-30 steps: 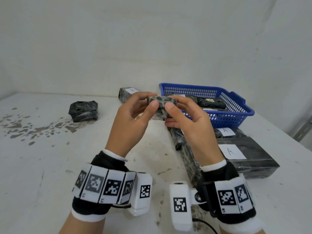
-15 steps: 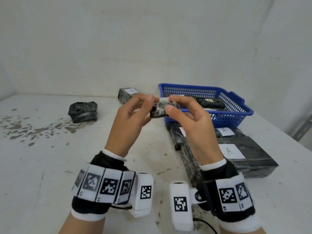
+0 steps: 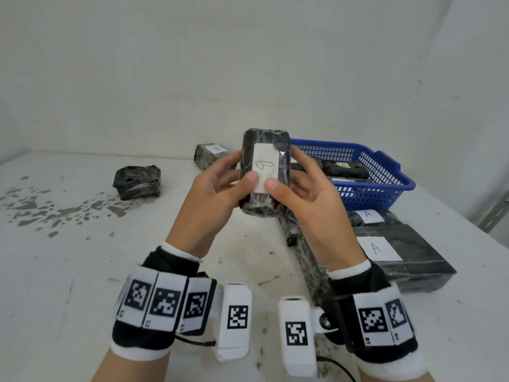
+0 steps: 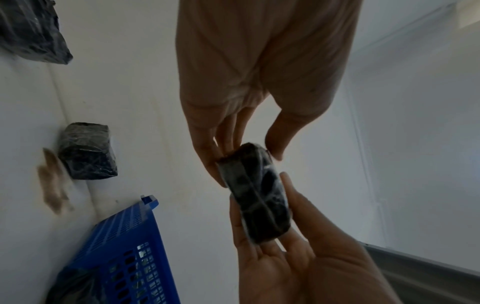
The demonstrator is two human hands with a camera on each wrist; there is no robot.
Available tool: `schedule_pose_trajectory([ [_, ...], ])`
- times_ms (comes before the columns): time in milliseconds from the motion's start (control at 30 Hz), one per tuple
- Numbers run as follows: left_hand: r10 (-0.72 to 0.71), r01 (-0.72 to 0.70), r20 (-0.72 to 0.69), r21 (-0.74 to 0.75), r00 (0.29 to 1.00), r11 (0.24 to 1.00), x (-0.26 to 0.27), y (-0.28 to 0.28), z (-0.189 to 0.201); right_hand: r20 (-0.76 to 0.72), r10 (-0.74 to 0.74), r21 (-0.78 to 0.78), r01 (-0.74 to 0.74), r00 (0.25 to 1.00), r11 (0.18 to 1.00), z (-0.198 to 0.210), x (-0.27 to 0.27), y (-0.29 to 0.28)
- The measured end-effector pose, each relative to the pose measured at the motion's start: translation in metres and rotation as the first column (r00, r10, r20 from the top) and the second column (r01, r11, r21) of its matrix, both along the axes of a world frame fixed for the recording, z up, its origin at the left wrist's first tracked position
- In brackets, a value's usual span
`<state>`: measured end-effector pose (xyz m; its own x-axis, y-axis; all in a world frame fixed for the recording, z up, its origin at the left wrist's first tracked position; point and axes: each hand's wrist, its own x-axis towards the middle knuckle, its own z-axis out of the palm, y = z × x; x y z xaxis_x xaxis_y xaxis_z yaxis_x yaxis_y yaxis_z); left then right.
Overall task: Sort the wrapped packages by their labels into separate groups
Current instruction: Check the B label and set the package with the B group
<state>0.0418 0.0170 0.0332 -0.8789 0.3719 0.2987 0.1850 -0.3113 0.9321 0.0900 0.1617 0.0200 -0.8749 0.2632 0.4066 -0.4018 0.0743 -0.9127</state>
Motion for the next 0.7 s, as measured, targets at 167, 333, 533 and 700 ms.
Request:
schedule_pose_trajectory([
  [167,0.048,-0.051,-0.044,-0.062,0.998,0.997,0.0015,-0.0009,0.0002,0.002,0.014,-0.010,-0.014,1.000,1.000,0.0002,-0.0008,0.0009],
  [333,0.042,-0.043,-0.034,-0.043,0.999,0.998,0.0008,0.0008,-0.0007,0.006,0.008,0.002,-0.008,1.000,1.000,0.0020,0.0014,0.0006],
  [533,0.086,-0.096,-0.099,-0.104,0.991,0.990,0.0029,0.0020,-0.0008,0.006,0.004,0.007,-0.004,1.000,1.000,0.0050,0.0041,-0.0009],
  [700,0.121,-0.136,-0.131,-0.110,0.984,0.985,0.0023,0.0032,-0.0019,0.000,-0.037,0.017,0.037,0.999,0.999,0.0048,0.0036,0.0000],
])
